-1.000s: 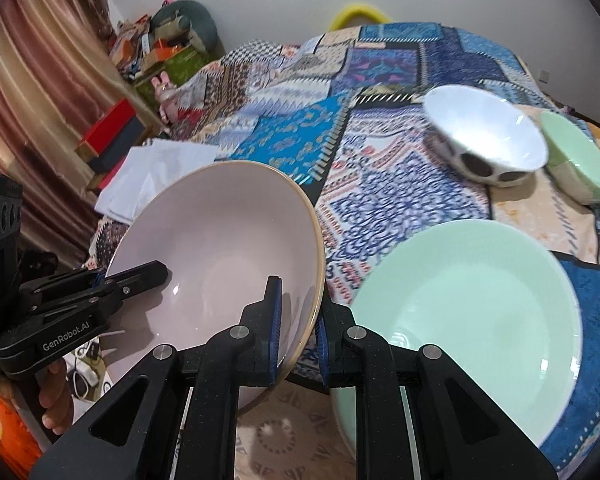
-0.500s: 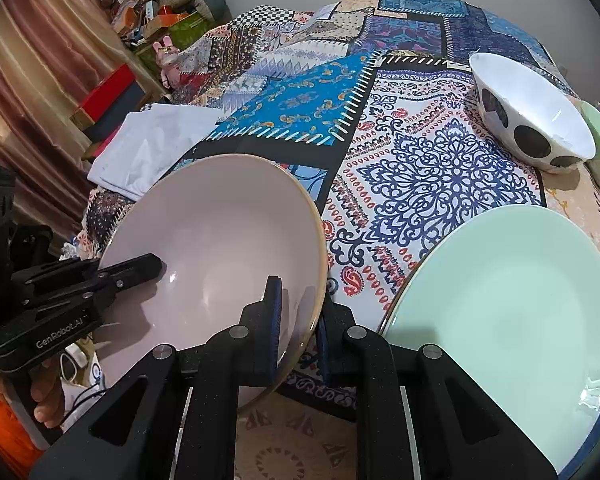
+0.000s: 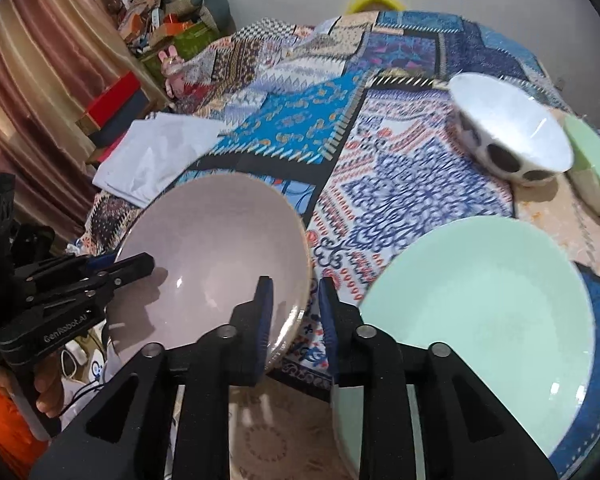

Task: Organize plates and bowls
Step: 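Lower the pale pink bowl onto the quilt and open both grippers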

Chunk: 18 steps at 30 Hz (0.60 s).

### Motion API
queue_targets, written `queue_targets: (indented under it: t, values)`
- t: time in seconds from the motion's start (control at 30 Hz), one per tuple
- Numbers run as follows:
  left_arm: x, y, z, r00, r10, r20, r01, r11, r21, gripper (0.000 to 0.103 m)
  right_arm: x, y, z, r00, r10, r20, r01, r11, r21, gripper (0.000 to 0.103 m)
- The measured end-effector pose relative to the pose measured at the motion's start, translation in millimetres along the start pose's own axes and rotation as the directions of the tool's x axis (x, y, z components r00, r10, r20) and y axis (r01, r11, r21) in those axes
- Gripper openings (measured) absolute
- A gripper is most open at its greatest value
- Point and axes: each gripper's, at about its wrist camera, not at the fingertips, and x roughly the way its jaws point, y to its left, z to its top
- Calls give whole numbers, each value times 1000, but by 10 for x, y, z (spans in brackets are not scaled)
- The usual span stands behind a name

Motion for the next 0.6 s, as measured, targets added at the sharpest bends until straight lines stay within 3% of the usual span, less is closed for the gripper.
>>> queue_targets:
  t: [0.2,0.4,0.6]
  values:
    - [-288,-96,51,996,48,75,-51,998,32,50,-257,-110,21,998,-22,60,22,1000,5,30]
    - [-531,-335,145,986,62,153,-76,993,88,63,-528,-318,73,991,-59,124,56,998,26,40]
    - [-643,-583,313,979,37,201,-60,992,111,67,-796,-614,131,977,-107,184,96,993,66,45]
